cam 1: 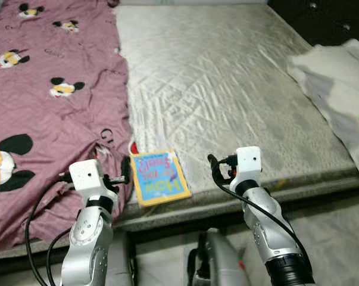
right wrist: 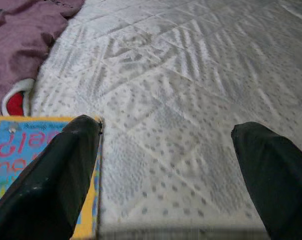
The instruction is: Clean up the room
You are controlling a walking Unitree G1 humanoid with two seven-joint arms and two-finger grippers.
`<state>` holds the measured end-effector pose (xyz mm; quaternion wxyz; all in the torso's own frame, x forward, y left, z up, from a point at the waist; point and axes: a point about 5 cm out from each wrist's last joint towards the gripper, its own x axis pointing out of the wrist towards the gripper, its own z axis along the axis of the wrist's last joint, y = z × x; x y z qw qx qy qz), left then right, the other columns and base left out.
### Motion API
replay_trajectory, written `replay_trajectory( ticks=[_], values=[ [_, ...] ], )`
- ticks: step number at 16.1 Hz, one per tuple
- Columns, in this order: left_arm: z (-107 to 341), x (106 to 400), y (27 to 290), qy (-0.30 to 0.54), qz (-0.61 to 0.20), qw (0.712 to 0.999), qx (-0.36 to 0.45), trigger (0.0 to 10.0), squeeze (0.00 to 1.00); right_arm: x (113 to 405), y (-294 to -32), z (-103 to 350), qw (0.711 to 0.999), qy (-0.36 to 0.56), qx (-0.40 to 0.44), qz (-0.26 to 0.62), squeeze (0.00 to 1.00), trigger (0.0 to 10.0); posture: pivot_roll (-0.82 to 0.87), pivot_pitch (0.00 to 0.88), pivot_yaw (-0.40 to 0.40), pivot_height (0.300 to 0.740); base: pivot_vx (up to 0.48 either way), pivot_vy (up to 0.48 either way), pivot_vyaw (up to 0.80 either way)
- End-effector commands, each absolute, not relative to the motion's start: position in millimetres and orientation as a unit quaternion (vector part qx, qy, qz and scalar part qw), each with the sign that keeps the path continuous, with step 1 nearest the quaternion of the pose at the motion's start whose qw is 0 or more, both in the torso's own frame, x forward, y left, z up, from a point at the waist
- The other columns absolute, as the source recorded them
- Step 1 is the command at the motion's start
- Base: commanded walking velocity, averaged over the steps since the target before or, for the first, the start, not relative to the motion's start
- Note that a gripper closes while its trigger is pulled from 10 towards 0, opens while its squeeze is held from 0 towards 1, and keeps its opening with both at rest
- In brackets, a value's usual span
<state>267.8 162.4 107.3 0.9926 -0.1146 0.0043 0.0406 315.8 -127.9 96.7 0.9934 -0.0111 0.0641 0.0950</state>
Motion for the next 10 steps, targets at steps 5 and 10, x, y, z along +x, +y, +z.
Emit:
replay_trajectory(
  ticks=[5,10],
  values=[
    [108.0,275.7,177.2,0.008,0.074,0.989,-0.128,10.0,0.00,314.5,-128.8,93.1,0.993,0.069,-0.019,0.099,0.00,10.0,-0.05,0.207,-0.065,0.591,0.000,0.000,0.00],
    [109.1,279.1,176.4,0.007,0.079,0.988,-0.130,10.0,0.00,315.4,-129.4,93.1,0.992,0.067,-0.021,0.100,0.00,10.0,-0.05,0.201,-0.066,0.571,0.000,0.000,0.00]
  ],
)
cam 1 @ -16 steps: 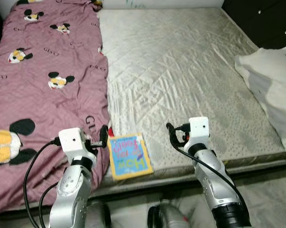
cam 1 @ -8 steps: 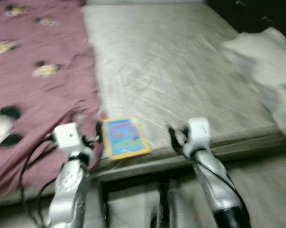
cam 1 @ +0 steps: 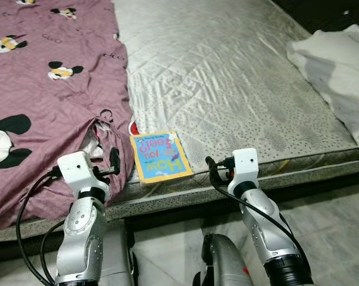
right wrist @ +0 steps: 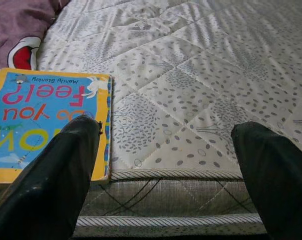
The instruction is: Clean up the room
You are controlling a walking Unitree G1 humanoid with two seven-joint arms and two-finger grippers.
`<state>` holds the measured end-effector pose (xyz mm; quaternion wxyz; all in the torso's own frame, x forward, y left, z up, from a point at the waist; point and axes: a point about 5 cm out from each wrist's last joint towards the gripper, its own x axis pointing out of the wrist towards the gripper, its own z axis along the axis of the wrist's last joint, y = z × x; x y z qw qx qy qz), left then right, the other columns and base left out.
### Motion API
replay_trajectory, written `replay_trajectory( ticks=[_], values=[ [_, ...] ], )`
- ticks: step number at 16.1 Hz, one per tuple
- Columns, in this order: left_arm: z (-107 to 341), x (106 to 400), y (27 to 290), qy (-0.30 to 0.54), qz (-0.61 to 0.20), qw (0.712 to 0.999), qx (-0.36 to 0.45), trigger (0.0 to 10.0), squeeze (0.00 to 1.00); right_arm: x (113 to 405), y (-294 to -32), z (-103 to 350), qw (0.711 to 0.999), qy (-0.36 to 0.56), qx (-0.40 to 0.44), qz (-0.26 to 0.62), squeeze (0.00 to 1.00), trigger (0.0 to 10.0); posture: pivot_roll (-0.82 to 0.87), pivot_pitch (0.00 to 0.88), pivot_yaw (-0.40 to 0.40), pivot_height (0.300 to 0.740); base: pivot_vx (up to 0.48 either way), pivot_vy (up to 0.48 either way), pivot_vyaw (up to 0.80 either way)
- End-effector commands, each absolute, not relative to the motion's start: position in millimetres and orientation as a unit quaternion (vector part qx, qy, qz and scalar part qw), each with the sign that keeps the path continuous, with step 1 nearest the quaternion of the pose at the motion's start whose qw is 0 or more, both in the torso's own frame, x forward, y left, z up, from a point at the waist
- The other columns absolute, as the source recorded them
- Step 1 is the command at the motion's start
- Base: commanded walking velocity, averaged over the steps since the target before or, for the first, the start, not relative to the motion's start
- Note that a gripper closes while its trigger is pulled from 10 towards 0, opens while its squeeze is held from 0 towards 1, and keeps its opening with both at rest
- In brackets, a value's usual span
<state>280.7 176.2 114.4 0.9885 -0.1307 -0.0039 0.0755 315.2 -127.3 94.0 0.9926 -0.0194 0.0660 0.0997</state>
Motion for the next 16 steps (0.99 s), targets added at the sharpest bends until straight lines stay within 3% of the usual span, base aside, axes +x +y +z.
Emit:
replay_trajectory(
  ticks=[1,16],
  values=[
    [108.2,279.5,176.0,0.008,0.079,0.988,-0.130,10.0,0.00,315.2,-129.3,92.5,0.992,0.067,-0.021,0.102,0.00,10.0,-0.05,0.201,-0.066,0.561,0.000,0.000,0.00],
    [105.1,298.2,152.5,0.039,0.046,0.981,-0.185,10.0,0.00,313.0,-134.6,93.0,0.994,0.065,-0.032,0.086,0.00,10.0,-0.10,0.226,-0.075,0.551,0.000,0.000,0.00]
  ],
)
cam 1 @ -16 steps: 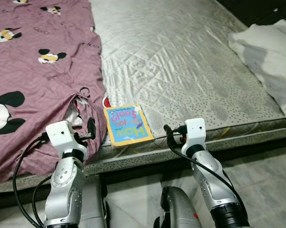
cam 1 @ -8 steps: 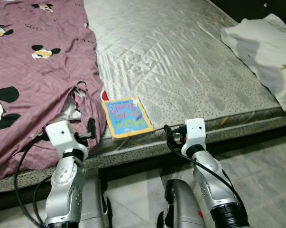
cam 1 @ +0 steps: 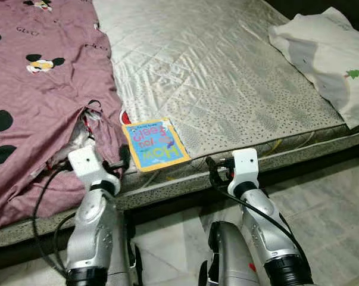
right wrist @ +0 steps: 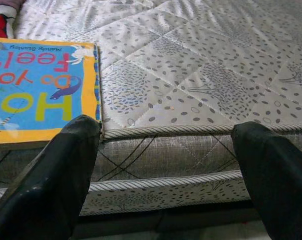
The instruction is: Clean up the room
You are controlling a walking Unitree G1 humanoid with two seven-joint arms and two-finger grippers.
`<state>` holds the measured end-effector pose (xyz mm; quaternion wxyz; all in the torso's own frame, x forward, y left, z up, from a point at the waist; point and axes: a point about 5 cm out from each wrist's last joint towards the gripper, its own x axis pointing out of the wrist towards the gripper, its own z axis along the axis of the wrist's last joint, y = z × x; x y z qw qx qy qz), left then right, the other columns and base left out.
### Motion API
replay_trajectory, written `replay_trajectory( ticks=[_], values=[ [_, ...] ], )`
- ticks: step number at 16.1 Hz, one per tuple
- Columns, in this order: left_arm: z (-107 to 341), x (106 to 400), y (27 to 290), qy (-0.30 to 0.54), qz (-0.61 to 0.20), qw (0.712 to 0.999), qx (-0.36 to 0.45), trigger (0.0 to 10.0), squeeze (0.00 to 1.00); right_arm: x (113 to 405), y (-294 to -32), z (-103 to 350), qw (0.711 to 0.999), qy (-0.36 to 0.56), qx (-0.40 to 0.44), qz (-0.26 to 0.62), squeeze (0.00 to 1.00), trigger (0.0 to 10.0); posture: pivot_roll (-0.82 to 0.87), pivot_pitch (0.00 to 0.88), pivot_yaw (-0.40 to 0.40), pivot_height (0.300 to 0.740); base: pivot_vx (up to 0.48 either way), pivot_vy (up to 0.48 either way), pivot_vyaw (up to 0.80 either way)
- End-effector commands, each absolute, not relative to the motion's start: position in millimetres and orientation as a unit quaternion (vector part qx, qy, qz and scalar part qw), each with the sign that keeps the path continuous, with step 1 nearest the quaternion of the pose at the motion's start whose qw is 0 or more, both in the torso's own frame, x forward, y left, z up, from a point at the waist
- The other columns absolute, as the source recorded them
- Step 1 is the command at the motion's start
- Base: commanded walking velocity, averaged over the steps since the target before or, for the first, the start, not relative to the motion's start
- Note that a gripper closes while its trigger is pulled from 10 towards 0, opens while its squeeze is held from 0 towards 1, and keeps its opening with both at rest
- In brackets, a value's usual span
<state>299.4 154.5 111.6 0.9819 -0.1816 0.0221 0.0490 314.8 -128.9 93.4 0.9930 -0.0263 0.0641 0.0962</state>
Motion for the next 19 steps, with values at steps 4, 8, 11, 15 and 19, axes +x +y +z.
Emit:
replay_trajectory(
  ticks=[4,8,11,15,19],
  values=[
    [96.9,305.2,146.0,0.054,0.054,0.980,-0.186,10.0,0.00,308.5,-143.4,98.3,0.994,0.057,-0.046,0.081,0.00,10.0,-0.15,0.242,-0.088,0.551,0.000,0.000,0.00],
    [83.8,321.0,135.6,0.088,0.039,0.977,-0.189,10.0,0.00,300.3,-147.2,100.4,0.991,0.060,-0.059,0.100,0.00,10.0,-0.19,0.259,-0.115,0.551,0.000,0.000,0.00],
    [80.8,329.4,132.0,0.095,0.026,0.970,-0.224,10.0,0.00,302.8,-143.7,103.8,0.990,0.060,-0.063,0.109,0.00,10.0,-0.19,0.253,-0.130,0.551,0.000,0.000,0.00],
    [72.5,328.0,131.6,0.111,0.044,0.956,-0.267,10.0,0.00,304.0,-137.8,105.8,0.988,0.059,-0.067,0.123,0.00,10.0,-0.18,0.249,-0.140,0.551,0.000,0.000,0.00],
    [57.2,311.3,141.1,0.117,0.086,0.944,-0.295,10.0,0.00,306.7,-136.6,105.2,0.988,0.060,-0.067,0.126,0.00,10.0,-0.16,0.238,-0.133,0.551,0.000,0.000,0.00]
  ],
)
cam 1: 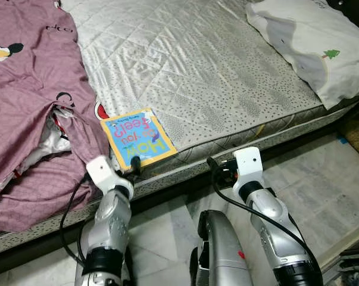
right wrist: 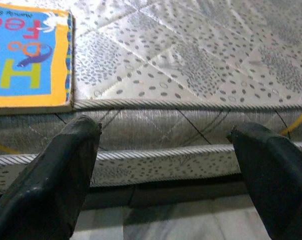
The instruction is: Clean up the room
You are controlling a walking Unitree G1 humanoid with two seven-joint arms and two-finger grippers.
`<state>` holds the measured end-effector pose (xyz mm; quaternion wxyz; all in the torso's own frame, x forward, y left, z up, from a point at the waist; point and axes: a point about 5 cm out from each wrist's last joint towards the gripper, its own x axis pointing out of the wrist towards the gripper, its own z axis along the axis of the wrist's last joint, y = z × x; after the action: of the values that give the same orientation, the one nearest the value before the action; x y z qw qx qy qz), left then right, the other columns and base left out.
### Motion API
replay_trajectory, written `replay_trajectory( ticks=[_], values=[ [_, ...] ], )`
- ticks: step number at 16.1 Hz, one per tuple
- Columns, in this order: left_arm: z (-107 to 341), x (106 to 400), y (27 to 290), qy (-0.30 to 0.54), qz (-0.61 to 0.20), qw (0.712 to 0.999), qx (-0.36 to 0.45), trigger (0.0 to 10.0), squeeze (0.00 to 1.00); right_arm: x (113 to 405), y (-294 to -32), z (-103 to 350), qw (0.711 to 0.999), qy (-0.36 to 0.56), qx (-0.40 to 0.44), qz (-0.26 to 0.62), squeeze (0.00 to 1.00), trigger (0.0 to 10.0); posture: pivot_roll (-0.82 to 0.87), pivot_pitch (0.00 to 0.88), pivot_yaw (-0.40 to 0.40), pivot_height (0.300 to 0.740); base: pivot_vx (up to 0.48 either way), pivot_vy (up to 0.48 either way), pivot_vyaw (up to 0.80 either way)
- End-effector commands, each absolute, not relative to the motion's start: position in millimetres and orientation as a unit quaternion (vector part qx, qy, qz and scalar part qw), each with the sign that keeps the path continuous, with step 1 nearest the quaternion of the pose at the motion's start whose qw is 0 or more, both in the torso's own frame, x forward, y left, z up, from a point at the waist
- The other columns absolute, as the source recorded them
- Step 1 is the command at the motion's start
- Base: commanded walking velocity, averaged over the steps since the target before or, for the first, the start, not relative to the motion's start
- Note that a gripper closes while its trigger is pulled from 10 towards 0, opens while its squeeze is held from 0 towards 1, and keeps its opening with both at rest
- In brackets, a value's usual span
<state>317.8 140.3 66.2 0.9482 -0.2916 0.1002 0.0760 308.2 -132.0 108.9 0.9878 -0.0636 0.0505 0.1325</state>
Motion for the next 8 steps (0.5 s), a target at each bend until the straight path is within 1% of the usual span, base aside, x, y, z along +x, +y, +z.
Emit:
replay_trajectory(
  ticks=[1,4,6,8],
  values=[
    [55.6,310.7,143.3,0.116,0.091,0.943,-0.299,10.0,0.00,307.5,-136.2,105.4,0.988,0.059,-0.066,0.125,0.00,10.0,-0.16,0.237,-0.131,0.551,0.000,0.000,0.00],
    [45.0,312.8,149.2,0.134,0.091,0.934,-0.318,10.0,0.00,309.7,-137.0,106.4,0.989,0.057,-0.066,0.121,0.00,10.0,-0.16,0.227,-0.124,0.551,0.000,0.000,0.00],
    [42.1,319.8,150.2,0.142,0.069,0.926,-0.344,10.0,0.00,311.3,-139.2,109.5,0.990,0.052,-0.067,0.116,0.00,10.0,-0.17,0.219,-0.119,0.551,0.000,0.000,0.00],
    [41.5,323.0,149.0,0.151,0.053,0.926,-0.341,10.0,0.00,311.6,-141.4,110.9,0.990,0.050,-0.068,0.113,0.00,10.0,-0.18,0.217,-0.117,0.551,0.000,0.000,0.00]
  ],
)
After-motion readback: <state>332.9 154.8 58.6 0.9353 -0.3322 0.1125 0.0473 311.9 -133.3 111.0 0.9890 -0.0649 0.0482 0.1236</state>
